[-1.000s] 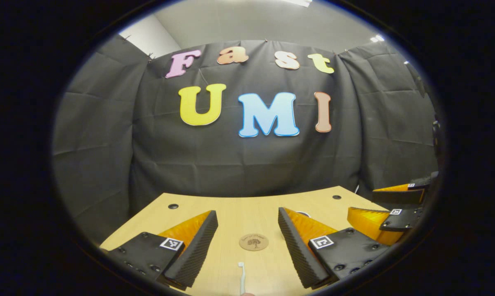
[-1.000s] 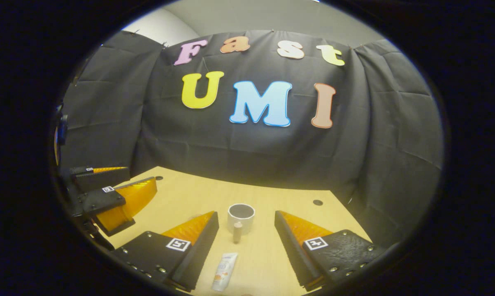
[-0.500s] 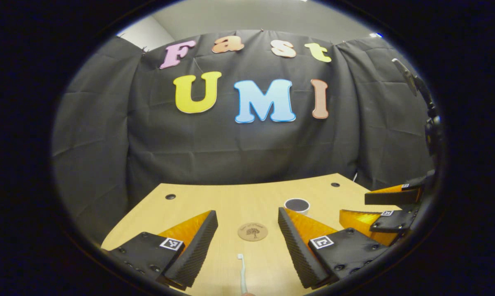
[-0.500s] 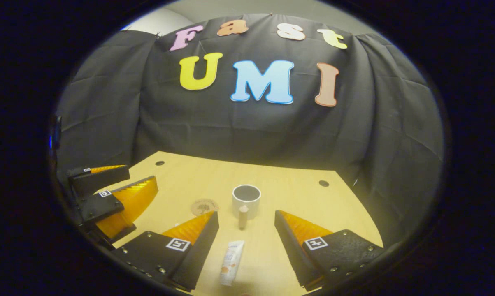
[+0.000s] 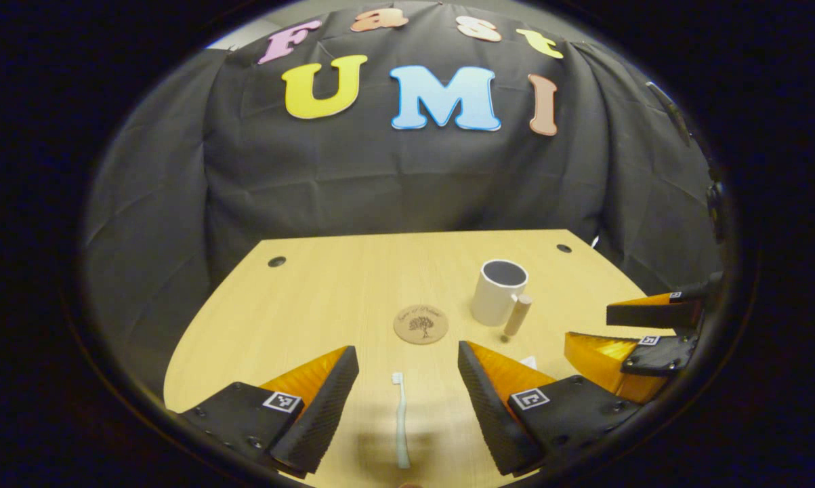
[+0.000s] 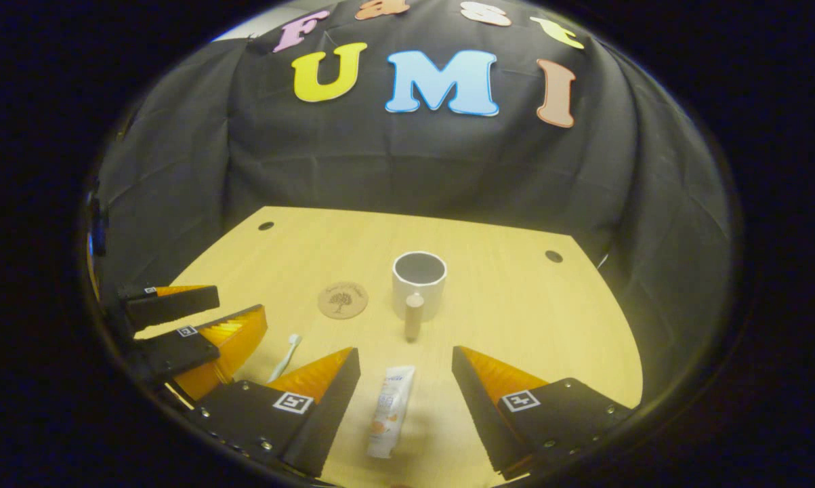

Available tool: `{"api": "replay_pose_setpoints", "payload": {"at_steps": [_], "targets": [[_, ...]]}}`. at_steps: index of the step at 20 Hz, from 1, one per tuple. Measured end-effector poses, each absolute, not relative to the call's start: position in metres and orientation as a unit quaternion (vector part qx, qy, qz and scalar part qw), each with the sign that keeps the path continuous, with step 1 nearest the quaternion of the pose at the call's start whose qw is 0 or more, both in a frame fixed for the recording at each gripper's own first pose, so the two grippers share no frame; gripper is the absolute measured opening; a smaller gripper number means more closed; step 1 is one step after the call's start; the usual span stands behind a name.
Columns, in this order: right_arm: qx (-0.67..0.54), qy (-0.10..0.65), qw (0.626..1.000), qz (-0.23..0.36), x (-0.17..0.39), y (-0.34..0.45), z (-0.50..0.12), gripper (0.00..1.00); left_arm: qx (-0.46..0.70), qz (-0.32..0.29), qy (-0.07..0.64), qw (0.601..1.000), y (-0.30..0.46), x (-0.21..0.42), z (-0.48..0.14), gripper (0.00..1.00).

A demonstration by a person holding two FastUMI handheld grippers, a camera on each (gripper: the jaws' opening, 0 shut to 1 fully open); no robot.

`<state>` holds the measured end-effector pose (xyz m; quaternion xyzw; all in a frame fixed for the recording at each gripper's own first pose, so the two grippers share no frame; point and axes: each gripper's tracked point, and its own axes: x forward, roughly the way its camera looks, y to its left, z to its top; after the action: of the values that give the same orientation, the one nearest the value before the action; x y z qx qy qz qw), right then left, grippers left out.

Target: Put the toothbrush and toothpaste on the desktop into the cup, then pick up the cup and place it on the coaster on the desktop.

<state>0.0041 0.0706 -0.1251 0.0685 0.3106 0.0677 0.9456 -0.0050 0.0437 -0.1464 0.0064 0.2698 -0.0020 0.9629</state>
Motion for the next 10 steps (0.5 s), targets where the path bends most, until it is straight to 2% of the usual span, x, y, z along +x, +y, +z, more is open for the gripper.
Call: {"api": "replay_pose_setpoints", "payload": {"at_steps": [10], "targets": [[0.088,0.396,0.911,0.072,0.011,0.076,-0.161,0.86,-0.01,-0.013,0.411,0.911,0.044,-0.009,-0.212,0.98]]}}
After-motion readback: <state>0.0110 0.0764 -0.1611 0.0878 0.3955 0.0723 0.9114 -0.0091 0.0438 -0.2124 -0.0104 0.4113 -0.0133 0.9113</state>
